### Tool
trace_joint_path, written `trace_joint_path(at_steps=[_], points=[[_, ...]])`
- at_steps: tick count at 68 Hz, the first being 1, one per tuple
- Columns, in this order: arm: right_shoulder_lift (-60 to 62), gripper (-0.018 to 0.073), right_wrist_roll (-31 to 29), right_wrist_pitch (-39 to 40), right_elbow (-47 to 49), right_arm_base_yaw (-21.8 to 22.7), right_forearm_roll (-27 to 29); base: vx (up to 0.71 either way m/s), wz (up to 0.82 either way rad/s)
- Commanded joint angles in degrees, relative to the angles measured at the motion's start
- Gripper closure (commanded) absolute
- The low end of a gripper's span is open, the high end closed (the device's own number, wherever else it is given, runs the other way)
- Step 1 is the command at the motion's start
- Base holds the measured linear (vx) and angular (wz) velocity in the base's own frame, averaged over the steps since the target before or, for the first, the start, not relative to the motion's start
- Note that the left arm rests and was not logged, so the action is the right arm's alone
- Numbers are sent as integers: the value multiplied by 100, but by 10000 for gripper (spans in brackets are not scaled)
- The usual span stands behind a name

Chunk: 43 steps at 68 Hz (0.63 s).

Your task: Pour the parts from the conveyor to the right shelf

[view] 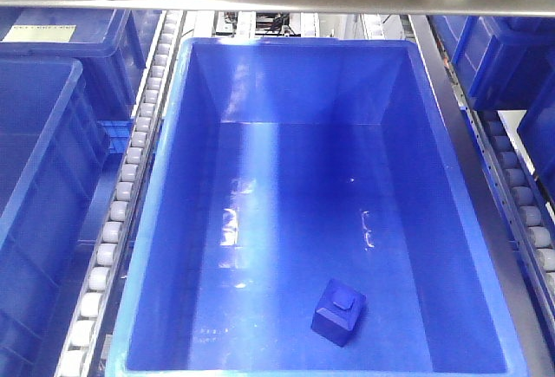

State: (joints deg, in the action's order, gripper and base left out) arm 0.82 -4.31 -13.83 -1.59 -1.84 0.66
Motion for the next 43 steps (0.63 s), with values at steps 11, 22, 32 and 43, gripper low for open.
trace_joint_path(at_steps=[11,22,32,43], points=[[86,565,2,410,2,23,-14,0,0],[86,565,2,380,2,23,-14,0,0],[86,565,2,380,2,23,-14,0,0],[86,565,2,380,2,23,-14,0,0]])
